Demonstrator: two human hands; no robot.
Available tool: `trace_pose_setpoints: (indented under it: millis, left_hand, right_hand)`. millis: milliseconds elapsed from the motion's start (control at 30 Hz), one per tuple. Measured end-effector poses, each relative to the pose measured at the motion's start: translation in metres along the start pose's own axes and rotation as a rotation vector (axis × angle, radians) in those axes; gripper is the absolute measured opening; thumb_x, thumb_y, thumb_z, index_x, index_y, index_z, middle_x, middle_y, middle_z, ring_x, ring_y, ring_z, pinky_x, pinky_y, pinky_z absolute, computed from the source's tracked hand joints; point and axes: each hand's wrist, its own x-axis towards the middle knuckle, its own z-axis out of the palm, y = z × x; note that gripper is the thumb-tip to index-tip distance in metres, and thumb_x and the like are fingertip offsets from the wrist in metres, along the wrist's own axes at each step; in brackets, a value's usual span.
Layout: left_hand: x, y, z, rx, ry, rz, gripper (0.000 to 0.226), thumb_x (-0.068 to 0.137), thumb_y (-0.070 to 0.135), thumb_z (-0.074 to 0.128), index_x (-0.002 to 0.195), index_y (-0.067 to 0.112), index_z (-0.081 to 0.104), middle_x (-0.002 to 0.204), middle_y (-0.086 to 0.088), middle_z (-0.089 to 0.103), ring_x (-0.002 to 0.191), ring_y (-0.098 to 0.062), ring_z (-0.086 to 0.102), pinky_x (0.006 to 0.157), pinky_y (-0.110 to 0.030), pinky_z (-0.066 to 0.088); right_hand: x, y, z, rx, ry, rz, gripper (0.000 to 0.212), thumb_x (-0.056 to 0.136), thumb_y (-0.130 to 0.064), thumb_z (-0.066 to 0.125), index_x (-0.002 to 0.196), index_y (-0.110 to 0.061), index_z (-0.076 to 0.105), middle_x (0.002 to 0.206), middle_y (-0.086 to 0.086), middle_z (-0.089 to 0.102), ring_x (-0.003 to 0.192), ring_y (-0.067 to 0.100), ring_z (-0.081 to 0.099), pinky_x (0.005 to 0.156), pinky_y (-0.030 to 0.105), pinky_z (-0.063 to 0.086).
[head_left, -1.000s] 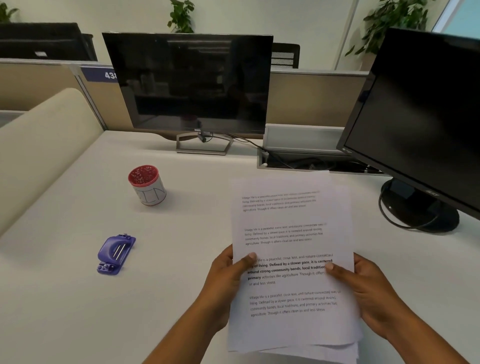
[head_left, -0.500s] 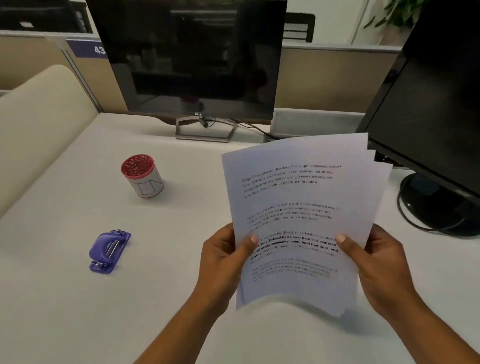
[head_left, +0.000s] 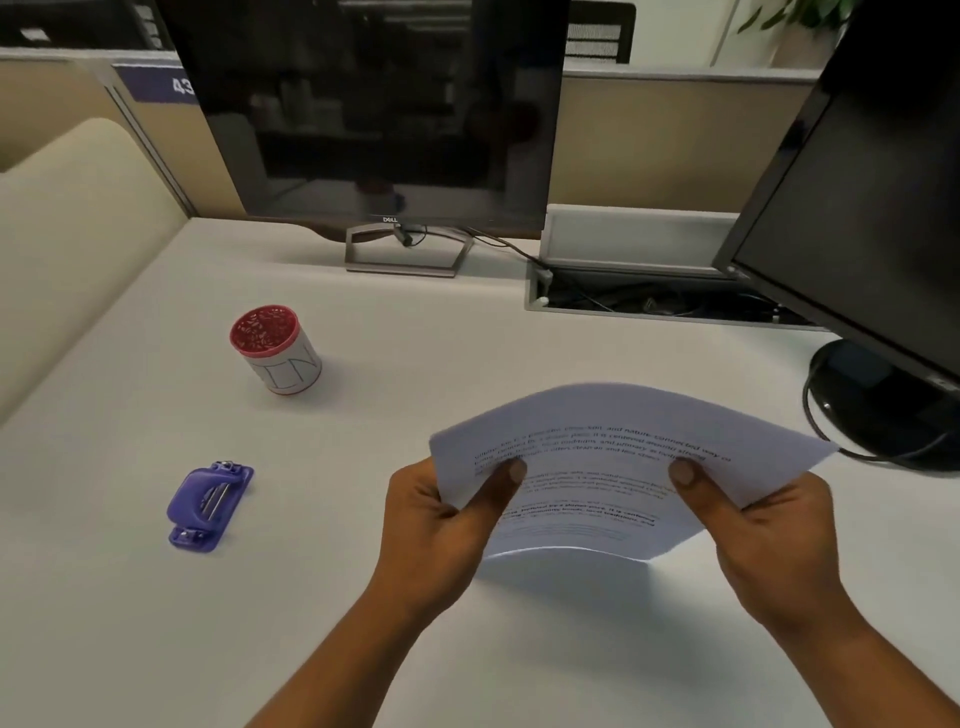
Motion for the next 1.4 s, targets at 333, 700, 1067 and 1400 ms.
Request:
trace_pose_setpoints:
  millis: [333, 700, 1067, 1400]
  left_hand:
    - [-0.002, 0.015, -0.001, 0.122, -0.001, 0.239, 0.031, 0.082, 0.026, 0.072, 0.104, 0.048, 0.072, 0.101, 0.029, 0.073, 0.096, -0.002, 0.07, 0.071, -0.009, 0.053]
    - [-0.007, 0.02, -0.003, 0.174, 0.023, 0.312, 0.025, 0.088, 0.036, 0.068, 0.106, 0.054, 0.068, 0.098, 0.036, 0.071, 0.09, 0.005, 0.069, 0.069, -0.006, 0.052]
    - [0.003, -0.011, 0.002, -0.239, 0.279, -0.134, 0.016, 0.081, 0.023, 0.077, 0.086, 0.038, 0.077, 0.089, 0.008, 0.079, 0.082, -0.017, 0.076, 0.063, -0.028, 0.06]
    - [-0.014, -0.02, -0.003, -0.785, 0.422, -0.469, 0.043, 0.08, 0.01, 0.07, 0.122, 0.02, 0.064, 0.114, -0.007, 0.076, 0.1, -0.027, 0.074, 0.074, -0.045, 0.062]
  right_hand:
    - [0.003, -0.007, -0.009, 0.024, -0.086, -0.029, 0.027, 0.072, -0.026, 0.078, 0.09, -0.046, 0.077, 0.087, -0.02, 0.077, 0.084, 0.003, 0.073, 0.071, 0.015, 0.056]
    - [0.001, -0.017, -0.01, -0.044, -0.08, -0.209, 0.028, 0.079, -0.029, 0.078, 0.098, -0.049, 0.074, 0.092, -0.029, 0.074, 0.086, -0.001, 0.072, 0.07, 0.011, 0.055]
    - [-0.014, 0.063, -0.01, -0.16, 0.17, 0.321, 0.09, 0.066, -0.049, 0.078, 0.147, -0.041, 0.037, 0.153, -0.026, 0.037, 0.134, 0.002, 0.04, 0.104, 0.026, 0.036]
    - [-0.064, 0.071, 0.022, 0.687, 0.077, 0.738, 0.042, 0.079, -0.018, 0.069, 0.121, -0.02, 0.071, 0.121, 0.009, 0.073, 0.109, 0.028, 0.07, 0.076, 0.041, 0.06]
